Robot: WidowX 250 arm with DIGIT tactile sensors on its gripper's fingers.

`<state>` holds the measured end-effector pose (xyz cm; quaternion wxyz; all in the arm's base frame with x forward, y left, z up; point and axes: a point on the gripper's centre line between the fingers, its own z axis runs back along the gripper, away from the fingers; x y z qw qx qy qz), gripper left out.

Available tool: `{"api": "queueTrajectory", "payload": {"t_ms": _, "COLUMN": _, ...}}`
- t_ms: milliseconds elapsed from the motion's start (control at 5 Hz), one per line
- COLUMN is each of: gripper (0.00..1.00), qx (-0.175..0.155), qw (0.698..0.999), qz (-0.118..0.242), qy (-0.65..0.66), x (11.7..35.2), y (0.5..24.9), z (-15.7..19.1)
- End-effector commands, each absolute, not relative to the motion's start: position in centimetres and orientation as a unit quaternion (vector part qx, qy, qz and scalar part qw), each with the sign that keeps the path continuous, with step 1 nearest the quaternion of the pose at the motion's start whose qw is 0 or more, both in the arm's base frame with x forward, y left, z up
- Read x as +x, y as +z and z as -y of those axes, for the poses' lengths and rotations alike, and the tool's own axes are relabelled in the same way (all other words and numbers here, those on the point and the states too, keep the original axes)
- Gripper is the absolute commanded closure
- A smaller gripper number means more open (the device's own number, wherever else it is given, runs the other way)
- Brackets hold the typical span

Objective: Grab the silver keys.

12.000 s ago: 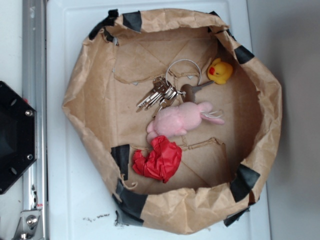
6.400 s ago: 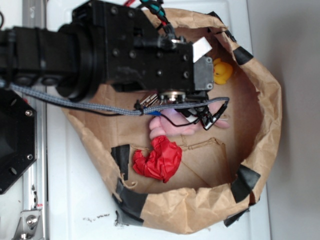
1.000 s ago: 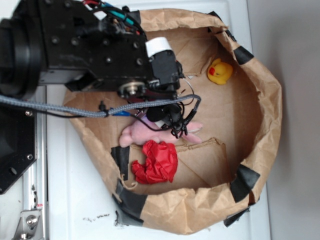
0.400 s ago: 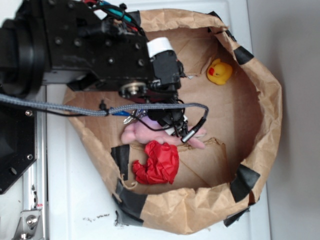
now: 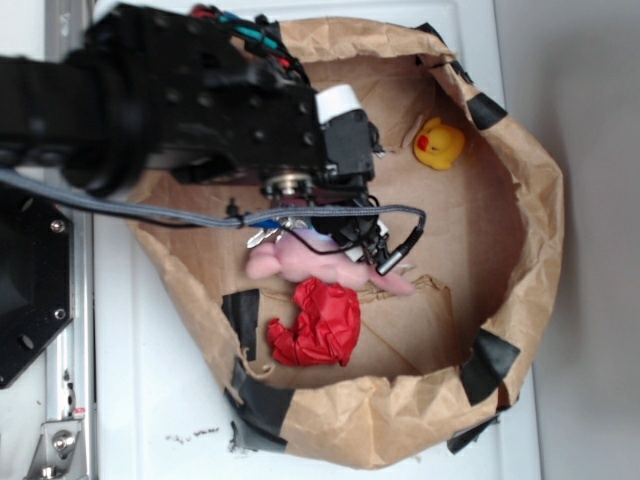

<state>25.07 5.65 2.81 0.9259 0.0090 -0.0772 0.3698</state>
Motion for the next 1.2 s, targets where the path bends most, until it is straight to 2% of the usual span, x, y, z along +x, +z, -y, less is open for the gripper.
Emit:
{"api": "queueTrajectory", "payload": {"t_ms": 0, "gripper": 0.0, "qx": 0.009, "qw": 0.919, "qz": 0.103, "qy": 0.38, "x": 24.4, "y": 2.9, "z": -7.8}}
{"api": "queueTrajectory", "payload": {"t_ms": 400, "gripper": 0.0, "qx": 0.004, "qw": 0.916, "qz": 0.1, "qy": 0.389, "x": 24.4, "y": 3.0, "z": -8.0}}
{"api": "queueTrajectory", "payload": {"t_ms": 600, "gripper": 1.0, "qx": -0.004, "qw": 0.906, "qz": 0.095, "qy": 0.412, "x": 25.4, "y": 3.5, "z": -8.0}}
{"api": "queueTrajectory", "payload": {"t_ms": 1000, "gripper": 1.0, "qx": 0.0, "qw": 0.905, "qz": 0.088, "qy": 0.417, "x": 26.7, "y": 3.4, "z": -7.7}}
